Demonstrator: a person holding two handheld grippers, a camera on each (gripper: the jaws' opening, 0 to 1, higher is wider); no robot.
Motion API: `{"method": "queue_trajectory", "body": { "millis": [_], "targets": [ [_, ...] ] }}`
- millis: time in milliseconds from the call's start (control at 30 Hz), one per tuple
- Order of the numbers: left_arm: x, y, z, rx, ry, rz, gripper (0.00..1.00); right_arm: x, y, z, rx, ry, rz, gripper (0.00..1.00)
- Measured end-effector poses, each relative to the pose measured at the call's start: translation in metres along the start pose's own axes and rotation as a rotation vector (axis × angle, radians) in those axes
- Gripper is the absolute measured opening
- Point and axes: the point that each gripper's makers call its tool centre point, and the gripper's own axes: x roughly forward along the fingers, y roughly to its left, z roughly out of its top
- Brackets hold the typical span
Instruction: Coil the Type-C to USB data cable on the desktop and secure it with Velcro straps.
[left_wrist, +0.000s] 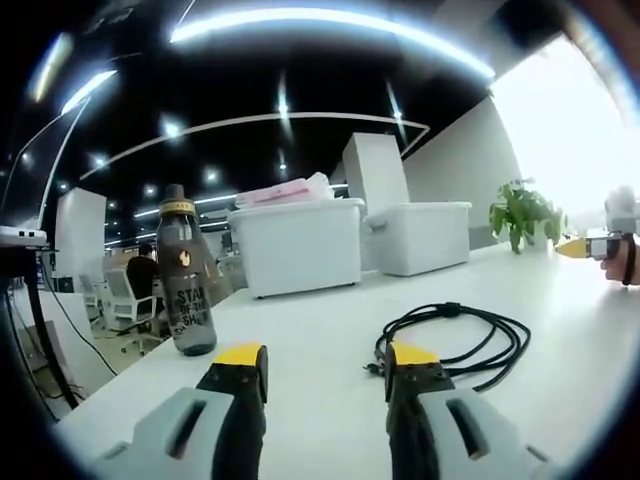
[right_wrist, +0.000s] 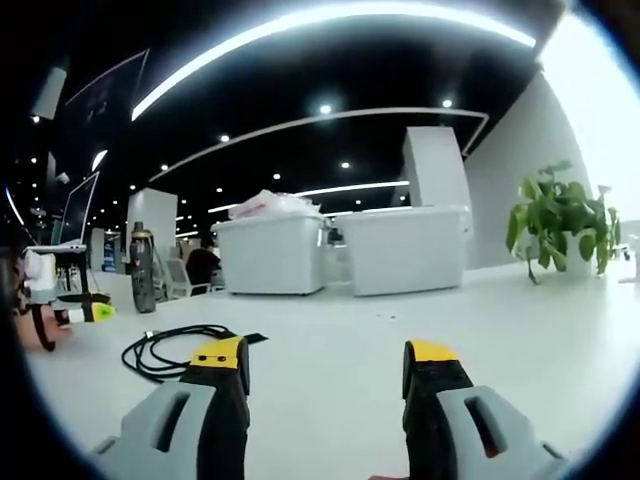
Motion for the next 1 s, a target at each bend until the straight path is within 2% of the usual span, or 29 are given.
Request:
{"method": "queue_trajectory", "body": {
  "millis": [1000],
  "targets": [
    [-0.0008,-0.0016,-0.0023,-0.002,0.009,-0.002,0.48,-0.0006,0.0011,-0.0009,0.003,0.001,0.003,0.61]
  ]
}}
